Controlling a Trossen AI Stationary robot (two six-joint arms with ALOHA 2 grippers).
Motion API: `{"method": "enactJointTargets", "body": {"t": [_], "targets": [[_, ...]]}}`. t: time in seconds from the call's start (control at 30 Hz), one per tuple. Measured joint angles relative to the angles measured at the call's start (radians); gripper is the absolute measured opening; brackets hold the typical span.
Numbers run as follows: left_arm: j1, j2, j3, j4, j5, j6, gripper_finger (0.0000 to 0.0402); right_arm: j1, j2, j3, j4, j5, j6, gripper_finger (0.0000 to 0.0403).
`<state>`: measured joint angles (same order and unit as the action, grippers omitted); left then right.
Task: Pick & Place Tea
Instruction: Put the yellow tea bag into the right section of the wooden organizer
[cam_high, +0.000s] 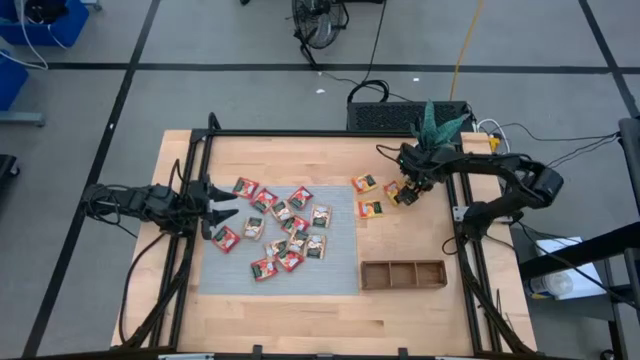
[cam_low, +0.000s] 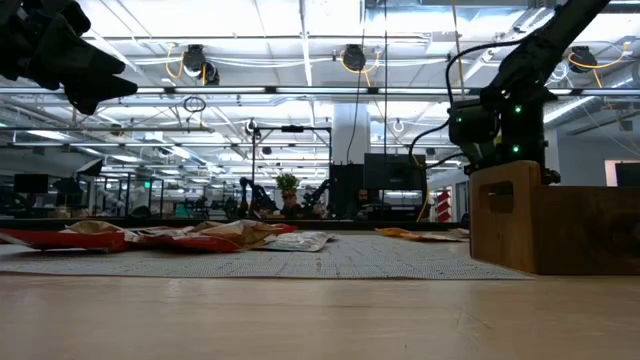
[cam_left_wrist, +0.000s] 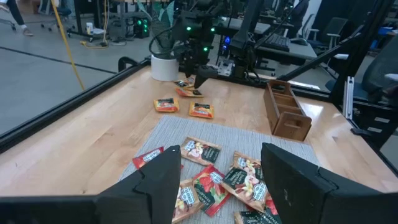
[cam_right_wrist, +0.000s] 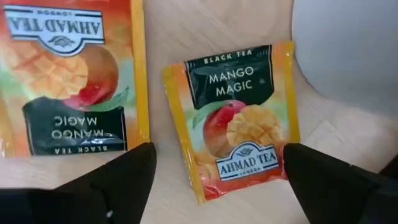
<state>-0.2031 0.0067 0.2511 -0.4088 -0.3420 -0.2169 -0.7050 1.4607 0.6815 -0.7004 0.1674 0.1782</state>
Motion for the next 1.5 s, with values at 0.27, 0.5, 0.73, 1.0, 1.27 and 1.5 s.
{"method": "enactJointTargets", "body": {"t": [0.27, 0.5, 0.73, 1.0, 1.27, 1.5], "targets": [[0.000, 0.000, 0.000, 0.000, 0.000, 0.000, 0.0223, -0.004, 0.068, -0.002, 0.007, 0.001, 0.000, 0.0263], [0.000, 0.000, 0.000, 0.000, 0.000, 0.000, 0.0223, -0.005, 0.071, -0.003, 0.012, 0.008, 0.001, 0.0174], [0.000, 0.000, 0.000, 0.000, 0.000, 0.000, 0.0223, -0.004, 0.072, -0.004, 0.015, -0.015, -0.002, 0.0071], [0.000, 0.000, 0.000, 0.000, 0.000, 0.000, 0.0223, 0.058, 0.036, -0.005, 0.042, -0.011, -0.015, 0.0012], [0.000, 0.000, 0.000, 0.000, 0.000, 0.000, 0.0223, 0.233, -0.263, -0.008, 0.105, -0.062, 0.036, 0.0006], [0.000, 0.000, 0.000, 0.000, 0.000, 0.000, 0.0223, 0.451, -0.558, -0.115, 0.605, -0.251, 0.021, 0.0003]]}}
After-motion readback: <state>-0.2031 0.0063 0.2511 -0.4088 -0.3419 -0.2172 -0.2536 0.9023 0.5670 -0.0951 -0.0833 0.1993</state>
